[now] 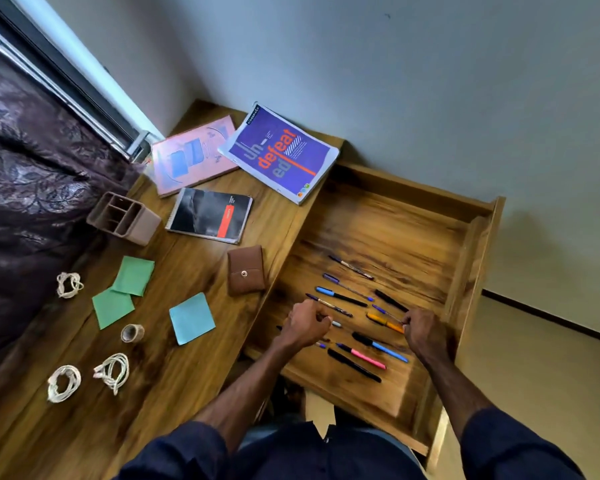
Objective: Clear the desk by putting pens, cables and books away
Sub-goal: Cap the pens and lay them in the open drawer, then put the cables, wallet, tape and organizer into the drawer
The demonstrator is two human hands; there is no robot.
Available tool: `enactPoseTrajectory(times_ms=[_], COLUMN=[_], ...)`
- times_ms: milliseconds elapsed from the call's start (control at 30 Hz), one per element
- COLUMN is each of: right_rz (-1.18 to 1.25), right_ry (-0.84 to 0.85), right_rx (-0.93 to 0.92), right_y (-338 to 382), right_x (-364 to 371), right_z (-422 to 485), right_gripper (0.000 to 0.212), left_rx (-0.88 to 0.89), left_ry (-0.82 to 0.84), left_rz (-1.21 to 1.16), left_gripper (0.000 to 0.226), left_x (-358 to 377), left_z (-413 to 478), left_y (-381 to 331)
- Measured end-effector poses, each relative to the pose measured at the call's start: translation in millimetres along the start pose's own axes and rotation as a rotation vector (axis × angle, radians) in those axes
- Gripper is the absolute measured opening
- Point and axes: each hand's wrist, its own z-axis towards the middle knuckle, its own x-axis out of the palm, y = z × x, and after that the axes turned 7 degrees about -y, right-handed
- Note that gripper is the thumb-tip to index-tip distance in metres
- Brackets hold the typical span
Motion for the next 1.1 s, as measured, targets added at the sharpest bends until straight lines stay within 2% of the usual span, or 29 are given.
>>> enactPoseTrajectory(times_ms=[233,367,500,767,933,1100], right_rz=[0.095,0.226,0.374,0.524,0.517,0.479], right_ry=[-0.028,-0.072,-0.118,-0.103,-0.079,-0.049], right_rx=[-0.006,-0.041,-0.215,-0.599,-0.738,-0.819], right_y=[3.4,28.4,75.1,202.5,276.1,339.2], right_x=[0.2,4.4,3.3,2.2,12.6,36.4], right_z=[8.1,4.4,-6.2,-41.3,-72.0,-108.3], right_gripper=[0.023,0.016,0.012,0.006,0.008,0.007], left_rx=[-0.003,0.003,0.007,-0.038,-0.156,-0.268], left_ry=[0.014,-0.008,-0.045,-0.311,-0.5,-0.589], left_rz=[0.019,0.043,0.016,-0.069,-0.128,-0.261], left_gripper=[0.016,0.016,0.014,0.02,0.016,0.014], left_x=[5.7,5.5,-9.1,-84.4,-134.6,-164.7], left_z=[-0.2,-4.9,-12.2,-40.7,-73.2,-107.3], left_y=[-18.3,-19.0,-11.2,34.3,90.0,162.9])
